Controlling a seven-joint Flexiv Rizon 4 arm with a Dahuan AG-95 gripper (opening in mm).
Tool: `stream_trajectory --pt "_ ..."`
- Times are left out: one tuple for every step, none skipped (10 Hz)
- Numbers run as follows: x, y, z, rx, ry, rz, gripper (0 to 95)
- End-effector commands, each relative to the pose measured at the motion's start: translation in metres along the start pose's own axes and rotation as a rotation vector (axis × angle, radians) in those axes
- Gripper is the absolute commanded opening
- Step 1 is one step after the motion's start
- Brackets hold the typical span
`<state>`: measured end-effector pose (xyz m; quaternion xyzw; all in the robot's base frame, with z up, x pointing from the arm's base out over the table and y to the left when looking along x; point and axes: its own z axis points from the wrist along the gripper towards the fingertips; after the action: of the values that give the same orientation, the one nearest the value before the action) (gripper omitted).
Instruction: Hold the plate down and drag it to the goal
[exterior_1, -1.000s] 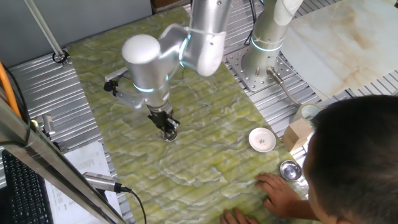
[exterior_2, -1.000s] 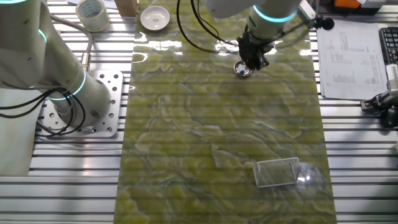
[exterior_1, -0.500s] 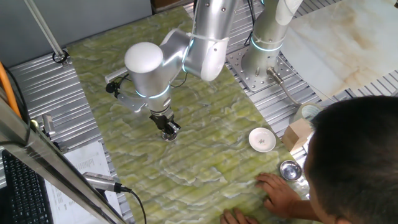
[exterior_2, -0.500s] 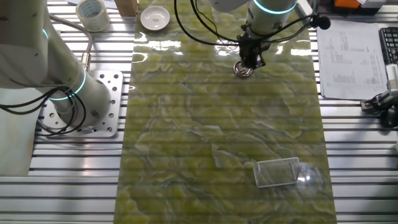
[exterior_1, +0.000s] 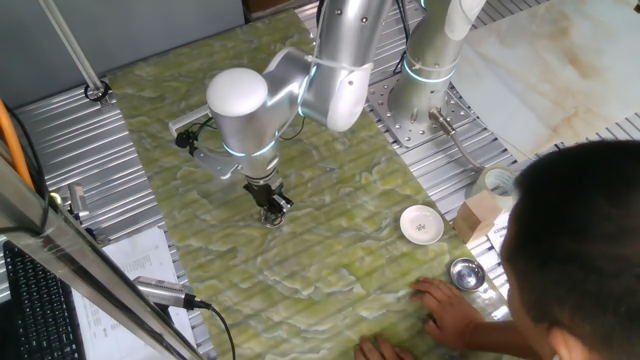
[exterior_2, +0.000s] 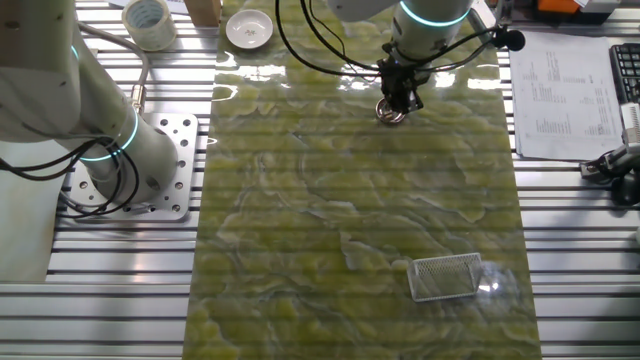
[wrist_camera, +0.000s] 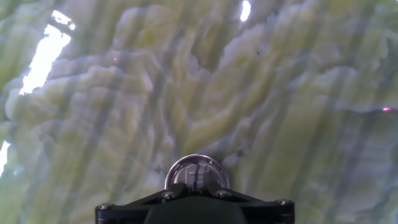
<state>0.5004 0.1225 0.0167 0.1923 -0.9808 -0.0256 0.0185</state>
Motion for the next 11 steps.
stream_trajectory --pt "0.0 0.0 0.0004 -0.001 0.001 0.001 0.0" --pt "0.0001 0.0 0.0005 -0.001 0.001 0.003 0.0" --pt "0.0004 0.0 0.0007 -0.002 0.001 0.007 0.0" --pt "0.0011 0.0 0.0011 -0.003 -0.001 0.01 0.0" --pt "0.0022 0.0 0.0019 -0.004 -0.002 0.016 0.0" --pt "0.0031 0.0 0.0025 -0.004 -0.002 0.017 0.0" --pt "0.003 0.0 0.0025 -0.004 -0.003 0.02 0.0" --pt "0.0022 0.0001 0.0002 -0.004 0.0 0.015 0.0" --pt "0.0022 0.0001 0.0002 -0.006 0.004 0.015 0.0" --pt "0.0022 0.0001 0.0002 -0.007 0.005 0.013 0.0" --pt "0.0022 0.0001 0.0002 -0.008 0.006 0.014 0.0"
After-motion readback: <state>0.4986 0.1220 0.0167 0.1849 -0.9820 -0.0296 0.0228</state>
